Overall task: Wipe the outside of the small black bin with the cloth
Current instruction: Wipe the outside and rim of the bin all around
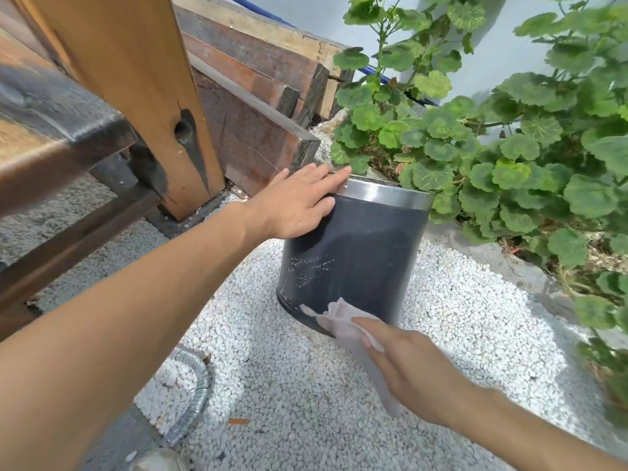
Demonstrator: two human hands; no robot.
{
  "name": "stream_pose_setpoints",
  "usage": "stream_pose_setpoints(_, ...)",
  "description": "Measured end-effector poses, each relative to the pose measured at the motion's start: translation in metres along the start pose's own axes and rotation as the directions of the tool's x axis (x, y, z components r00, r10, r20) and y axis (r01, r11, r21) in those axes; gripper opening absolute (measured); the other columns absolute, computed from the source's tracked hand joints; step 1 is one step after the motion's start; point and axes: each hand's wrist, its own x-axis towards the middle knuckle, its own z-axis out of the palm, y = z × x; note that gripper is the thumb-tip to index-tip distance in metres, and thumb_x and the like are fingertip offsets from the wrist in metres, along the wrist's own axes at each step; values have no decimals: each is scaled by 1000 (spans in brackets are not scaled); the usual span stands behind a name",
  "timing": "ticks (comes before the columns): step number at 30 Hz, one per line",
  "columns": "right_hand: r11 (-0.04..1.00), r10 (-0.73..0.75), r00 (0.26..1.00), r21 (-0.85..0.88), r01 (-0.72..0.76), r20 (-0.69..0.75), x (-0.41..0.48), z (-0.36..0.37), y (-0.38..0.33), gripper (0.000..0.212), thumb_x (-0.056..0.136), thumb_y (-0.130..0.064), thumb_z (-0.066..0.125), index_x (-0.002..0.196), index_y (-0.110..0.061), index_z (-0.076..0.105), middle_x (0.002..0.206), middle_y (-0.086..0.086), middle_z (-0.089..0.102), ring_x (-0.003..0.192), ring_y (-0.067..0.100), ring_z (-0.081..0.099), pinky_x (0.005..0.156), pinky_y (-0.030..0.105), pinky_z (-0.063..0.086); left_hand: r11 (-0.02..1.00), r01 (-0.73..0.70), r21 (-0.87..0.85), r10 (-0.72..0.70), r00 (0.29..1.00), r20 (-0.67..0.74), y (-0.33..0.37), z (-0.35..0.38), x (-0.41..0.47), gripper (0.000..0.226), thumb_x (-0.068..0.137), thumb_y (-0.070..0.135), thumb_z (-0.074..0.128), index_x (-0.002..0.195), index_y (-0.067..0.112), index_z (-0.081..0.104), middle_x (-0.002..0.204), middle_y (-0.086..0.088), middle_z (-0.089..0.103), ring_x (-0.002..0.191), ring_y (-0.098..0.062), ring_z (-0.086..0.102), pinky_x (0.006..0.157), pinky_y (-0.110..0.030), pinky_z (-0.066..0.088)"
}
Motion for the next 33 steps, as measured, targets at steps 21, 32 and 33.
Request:
stream_pose_setpoints(21,799,-271,959,-537,271,81,-24,-17,11,114,57,-20,97,150,-2,34,151,17,46,137,29,48,105,50,47,693,-657,297,536,745,397,-40,3,-74,57,107,48,9,158,29,-8,167,6,-2,153,-13,-8,125,-41,1)
stream_pose_setpoints(32,683,-386,907,-607,405,171,-15,-55,41,84,70,0,80,147,2,45,149,20,49,139,26,47,115,42,27,699,-651,297,630,757,177,-23,7,-78,41,103,38,41,118,11,68,115,-3,74,108,-20,70,103,-36,51)
stream_pose_setpoints(33,677,-367,909,-613,408,200,-12,-61,47,96,64,-2,88,148,2,42,152,20,46,141,27,44,116,42,28,709,-638,299,627,765,145,-20,9,-81,38,103,37,44,113,11,70,108,-2,75,102,-20,71,99,-35,53)
